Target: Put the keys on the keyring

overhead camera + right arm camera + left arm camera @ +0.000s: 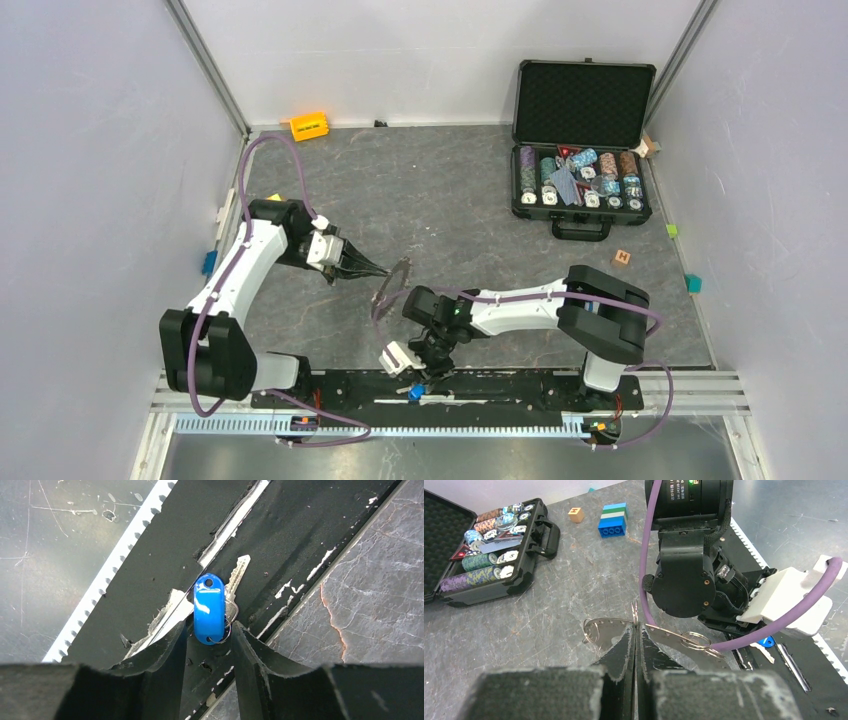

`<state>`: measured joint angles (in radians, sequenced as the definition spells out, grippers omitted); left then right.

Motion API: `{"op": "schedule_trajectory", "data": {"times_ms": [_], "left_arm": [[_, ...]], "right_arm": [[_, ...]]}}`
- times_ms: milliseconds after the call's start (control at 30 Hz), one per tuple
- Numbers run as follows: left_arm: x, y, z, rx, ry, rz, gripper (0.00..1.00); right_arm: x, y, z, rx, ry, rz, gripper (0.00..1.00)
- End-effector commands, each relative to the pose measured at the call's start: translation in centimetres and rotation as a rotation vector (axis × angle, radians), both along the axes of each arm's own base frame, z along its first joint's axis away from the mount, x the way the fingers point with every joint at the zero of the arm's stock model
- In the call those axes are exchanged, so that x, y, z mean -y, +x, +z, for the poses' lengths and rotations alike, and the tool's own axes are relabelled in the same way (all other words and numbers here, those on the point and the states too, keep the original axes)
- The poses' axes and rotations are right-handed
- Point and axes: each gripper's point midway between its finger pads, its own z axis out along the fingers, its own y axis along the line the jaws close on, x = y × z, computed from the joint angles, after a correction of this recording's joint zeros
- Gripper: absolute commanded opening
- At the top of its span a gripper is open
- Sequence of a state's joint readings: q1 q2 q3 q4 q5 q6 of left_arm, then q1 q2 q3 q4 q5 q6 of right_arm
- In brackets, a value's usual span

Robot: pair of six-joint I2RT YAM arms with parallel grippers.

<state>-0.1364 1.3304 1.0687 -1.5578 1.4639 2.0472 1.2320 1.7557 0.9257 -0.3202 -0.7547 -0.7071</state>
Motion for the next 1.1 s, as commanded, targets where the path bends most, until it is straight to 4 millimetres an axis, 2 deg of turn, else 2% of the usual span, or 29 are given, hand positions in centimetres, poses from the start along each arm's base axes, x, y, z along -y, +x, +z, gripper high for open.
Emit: {"op": "schedule_trajectory", "data": {"times_ms": [0,167,700,800,1067], "left_arm": [[0.1,0.0,1.8,0.189,-0.055,-0.009,0.02],[0.1,0.0,1.7,0.19,-0.056,-0.009,0.02],[0.0,-0.2,1.5,0.189,-0.055,-0.01,0.02],[0.0,-0.2,1.5,0.188,-0.055,-0.01,0.02],[0.0,-0.2,1.5,0.189,-0.056,-0.01,0.02]], "right_arm": [[-1.2,0.2,0.9,0.001,0.02,-0.008,0.42],[-1.3,0.4,1.1,0.012,0.018,-0.015,0.38],[-1.2,1.2,1.4,0.018,0.006,-0.025,0.03],[-1.3,1.5,1.9,0.02,0.015,-0.03,0.0],[-1.2,3.6,3.8,0.051,0.045,-0.093,0.0]]}}
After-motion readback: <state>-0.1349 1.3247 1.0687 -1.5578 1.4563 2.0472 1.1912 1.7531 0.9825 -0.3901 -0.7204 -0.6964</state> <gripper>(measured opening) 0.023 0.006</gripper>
